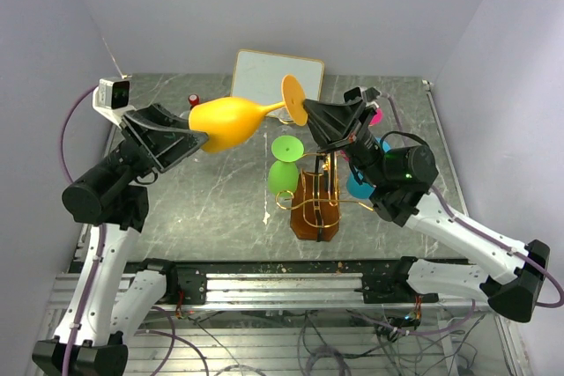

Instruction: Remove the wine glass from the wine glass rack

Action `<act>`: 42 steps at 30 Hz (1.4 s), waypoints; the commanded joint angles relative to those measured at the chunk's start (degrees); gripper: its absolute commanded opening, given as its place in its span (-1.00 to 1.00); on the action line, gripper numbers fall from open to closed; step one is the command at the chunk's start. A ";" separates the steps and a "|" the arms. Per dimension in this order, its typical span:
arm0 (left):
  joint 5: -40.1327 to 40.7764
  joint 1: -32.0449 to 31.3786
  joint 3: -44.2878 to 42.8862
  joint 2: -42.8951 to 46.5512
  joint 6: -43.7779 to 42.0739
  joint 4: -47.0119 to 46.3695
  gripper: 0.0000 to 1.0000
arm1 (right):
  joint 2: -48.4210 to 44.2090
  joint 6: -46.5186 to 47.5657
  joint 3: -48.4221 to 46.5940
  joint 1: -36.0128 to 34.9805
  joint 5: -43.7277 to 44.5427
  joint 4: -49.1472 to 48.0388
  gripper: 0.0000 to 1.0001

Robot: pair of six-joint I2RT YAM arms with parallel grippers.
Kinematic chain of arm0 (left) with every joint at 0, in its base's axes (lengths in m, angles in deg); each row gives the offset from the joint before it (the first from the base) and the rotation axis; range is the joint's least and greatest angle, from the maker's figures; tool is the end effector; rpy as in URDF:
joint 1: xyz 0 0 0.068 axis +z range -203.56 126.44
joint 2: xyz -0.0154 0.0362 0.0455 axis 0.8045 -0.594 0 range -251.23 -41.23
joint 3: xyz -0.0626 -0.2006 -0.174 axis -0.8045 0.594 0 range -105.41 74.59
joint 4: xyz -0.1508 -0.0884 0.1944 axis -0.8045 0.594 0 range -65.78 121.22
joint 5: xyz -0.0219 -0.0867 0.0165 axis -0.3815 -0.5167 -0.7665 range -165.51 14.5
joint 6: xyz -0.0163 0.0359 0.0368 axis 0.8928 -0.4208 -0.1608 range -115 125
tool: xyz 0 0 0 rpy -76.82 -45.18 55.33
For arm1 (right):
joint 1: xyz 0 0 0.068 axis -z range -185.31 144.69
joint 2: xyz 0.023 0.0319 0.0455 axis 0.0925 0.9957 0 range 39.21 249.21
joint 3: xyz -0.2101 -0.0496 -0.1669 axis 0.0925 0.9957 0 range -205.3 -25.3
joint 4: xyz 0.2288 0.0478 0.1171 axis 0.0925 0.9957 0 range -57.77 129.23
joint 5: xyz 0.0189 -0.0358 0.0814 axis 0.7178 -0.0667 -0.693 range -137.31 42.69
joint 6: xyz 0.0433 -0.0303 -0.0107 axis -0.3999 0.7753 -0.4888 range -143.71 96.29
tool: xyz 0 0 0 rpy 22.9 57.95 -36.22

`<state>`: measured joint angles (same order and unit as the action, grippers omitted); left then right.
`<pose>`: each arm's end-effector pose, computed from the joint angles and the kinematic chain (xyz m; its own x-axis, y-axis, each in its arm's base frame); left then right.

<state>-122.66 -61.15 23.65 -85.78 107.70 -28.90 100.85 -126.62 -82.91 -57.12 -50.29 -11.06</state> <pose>0.1140 -0.0415 0.4702 -0.6351 -0.5847 -0.5048 0.7324 -0.2483 -0.6340 0.1396 0.1803 0.4577 -0.8768 0.4598 0.1410 -0.2003 -0.6157 0.7621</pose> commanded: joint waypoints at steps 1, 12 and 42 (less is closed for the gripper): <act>-1.94 -0.14 -1.50 0.42 -0.55 -1.30 -0.02 | -0.74 0.05 2.30 0.09 1.78 -2.30 -1.00; -2.30 -0.14 -4.87 4.59 -17.35 28.45 -0.82 | -7.50 8.27 4.73 0.08 6.24 9.97 -0.77; 40.92 -0.14 -25.06 -16.56 -72.86 116.21 -0.86 | -27.73 58.53 -13.23 0.20 35.23 79.29 -0.12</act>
<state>-90.82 -61.59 -3.80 -98.13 40.05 80.91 74.10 -72.04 -93.92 -57.10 -19.45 64.32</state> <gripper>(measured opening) 0.097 0.433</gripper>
